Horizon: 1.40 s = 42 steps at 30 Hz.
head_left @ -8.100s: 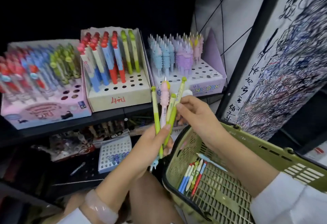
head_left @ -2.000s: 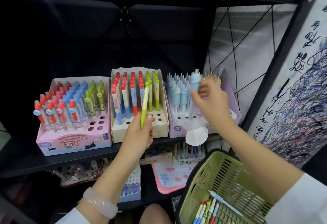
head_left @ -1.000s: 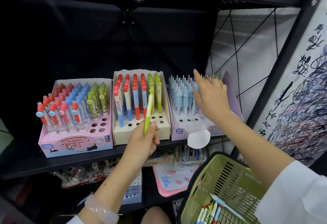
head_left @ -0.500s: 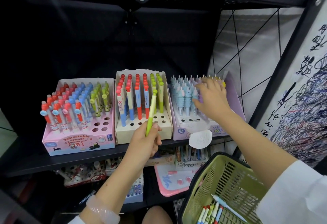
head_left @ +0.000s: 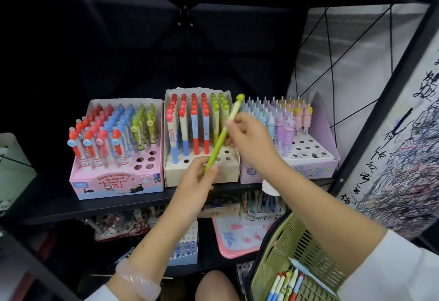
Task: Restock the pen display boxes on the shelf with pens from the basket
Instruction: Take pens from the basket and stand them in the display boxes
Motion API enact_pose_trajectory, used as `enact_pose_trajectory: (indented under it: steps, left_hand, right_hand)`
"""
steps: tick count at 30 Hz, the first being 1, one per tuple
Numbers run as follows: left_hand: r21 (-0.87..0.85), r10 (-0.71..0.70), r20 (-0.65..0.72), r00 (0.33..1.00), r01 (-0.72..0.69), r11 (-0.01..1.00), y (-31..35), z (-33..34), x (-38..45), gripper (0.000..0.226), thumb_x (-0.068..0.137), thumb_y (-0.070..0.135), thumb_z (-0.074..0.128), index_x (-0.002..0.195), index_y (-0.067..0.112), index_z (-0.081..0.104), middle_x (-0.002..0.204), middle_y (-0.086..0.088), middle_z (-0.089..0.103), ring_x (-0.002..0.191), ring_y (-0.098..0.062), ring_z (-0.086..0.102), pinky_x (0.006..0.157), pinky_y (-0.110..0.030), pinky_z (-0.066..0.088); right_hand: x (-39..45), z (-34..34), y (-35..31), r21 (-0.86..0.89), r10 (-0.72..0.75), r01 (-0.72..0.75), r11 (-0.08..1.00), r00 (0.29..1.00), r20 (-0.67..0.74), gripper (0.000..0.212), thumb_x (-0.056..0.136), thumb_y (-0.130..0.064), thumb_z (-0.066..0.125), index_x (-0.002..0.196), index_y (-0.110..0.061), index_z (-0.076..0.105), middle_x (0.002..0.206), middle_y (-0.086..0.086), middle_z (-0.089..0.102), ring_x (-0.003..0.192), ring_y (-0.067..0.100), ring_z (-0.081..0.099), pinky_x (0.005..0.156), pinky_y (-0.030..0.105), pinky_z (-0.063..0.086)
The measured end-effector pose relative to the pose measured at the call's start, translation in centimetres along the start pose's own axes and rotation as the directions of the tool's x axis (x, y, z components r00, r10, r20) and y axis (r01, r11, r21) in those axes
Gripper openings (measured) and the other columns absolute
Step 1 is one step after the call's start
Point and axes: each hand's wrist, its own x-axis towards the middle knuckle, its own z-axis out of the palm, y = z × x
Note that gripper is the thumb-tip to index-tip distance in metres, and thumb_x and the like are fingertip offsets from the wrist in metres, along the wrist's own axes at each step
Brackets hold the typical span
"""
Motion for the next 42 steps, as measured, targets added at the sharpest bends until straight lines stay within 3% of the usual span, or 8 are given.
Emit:
enact_pose_trajectory:
  steps: [2,4,12,22,28,33,36,42]
  left_hand:
    - [0.012,-0.008,-0.005,1.000,0.008,1.000,-0.4,-1.2,-0.2,0.020,0.095,0.030,0.047,0.112,0.037,0.053,0.111,0.012,0.063,0.105,0.002,0.056,0.089,-0.019,0.043]
    - [0.018,-0.013,0.011,1.000,0.013,1.000,-0.5,-2.1,-0.6,0.021,0.095,0.030,0.048,0.112,0.041,0.052,0.114,0.015,0.062,0.107,0.007,0.053,0.082,-0.007,0.039]
    - [0.092,0.024,0.049,0.999,-0.029,0.995,-1.5,-3.2,-1.2,0.028,0.094,0.019,0.052,0.119,0.031,0.052,0.114,0.019,0.059,0.100,0.020,0.050,0.076,0.003,0.038]
    - [0.167,0.064,0.081,0.995,-0.077,0.983,-2.1,-3.7,-1.8,0.027,0.094,0.021,0.052,0.110,0.043,0.049,0.120,0.021,0.055,0.114,0.009,0.048,0.085,-0.002,0.036]
    - [0.145,0.050,0.112,0.992,-0.066,0.987,-2.4,-2.8,-2.7,0.027,0.094,0.020,0.051,0.117,0.036,0.051,0.118,0.020,0.057,0.109,0.014,0.048,0.082,0.003,0.037]
    - [0.183,-0.004,0.257,0.966,-0.045,0.982,-4.5,1.8,-4.4,0.025,0.093,0.015,0.053,0.110,0.033,0.053,0.112,0.020,0.057,0.111,0.001,0.053,0.092,-0.009,0.040]
    - [0.212,-0.038,0.369,0.929,-0.044,0.976,-6.1,5.6,-5.7,0.024,0.093,0.015,0.053,0.110,0.032,0.053,0.114,0.016,0.058,0.114,-0.004,0.053,0.101,-0.023,0.039]
    - [0.281,-0.161,0.560,0.813,-0.004,0.960,-8.4,11.7,-7.6,0.030,0.095,0.021,0.050,0.125,0.023,0.051,0.119,0.011,0.053,0.116,-0.003,0.049,0.101,-0.019,0.038]
  right_hand:
    - [1.2,-0.7,-0.1,0.027,-0.037,0.041,0.999,0.987,-0.156,0.015,0.097,-0.021,0.046,0.082,-0.021,0.048,0.071,-0.001,0.061,0.062,0.006,0.061,0.063,0.026,0.055]
    - [2.0,-0.9,0.3,-0.065,-0.097,0.085,0.994,0.973,-0.210,0.014,0.097,-0.021,0.046,0.084,-0.018,0.047,0.070,-0.001,0.061,0.065,0.009,0.062,0.064,0.029,0.054]
    - [2.6,0.2,1.4,-0.306,-0.192,0.145,0.941,0.973,-0.130,0.015,0.097,-0.024,0.046,0.083,-0.019,0.043,0.073,0.011,0.063,0.070,0.027,0.064,0.065,0.044,0.052]
    - [2.2,1.9,2.8,-0.592,-0.047,0.135,0.795,0.986,0.161,0.021,0.097,-0.026,0.048,0.090,-0.006,0.052,0.084,0.012,0.065,0.078,0.028,0.061,0.068,0.037,0.049]
    - [0.0,0.1,2.6,-0.367,0.058,0.012,0.930,0.982,0.181,0.029,0.093,-0.023,0.055,0.119,-0.014,0.053,0.082,0.002,0.068,0.078,0.015,0.063,0.056,0.010,0.044]
    - [-6.2,-3.7,5.3,-0.184,0.139,-0.069,0.980,0.906,0.401,0.016,0.091,-0.018,0.057,0.106,-0.026,0.057,0.086,-0.007,0.066,0.079,0.004,0.065,0.073,0.016,0.053]
    - [-10.9,-5.8,9.2,-0.280,0.271,-0.155,0.947,0.855,0.443,0.019,0.091,-0.021,0.058,0.110,-0.025,0.058,0.093,-0.010,0.065,0.081,-0.004,0.062,0.076,0.009,0.048]
    - [-20.1,-8.2,18.5,-0.559,0.591,-0.297,0.774,0.656,0.470,0.032,0.092,-0.015,0.055,0.124,-0.009,0.053,0.112,0.008,0.065,0.093,0.014,0.060,0.078,0.018,0.044]
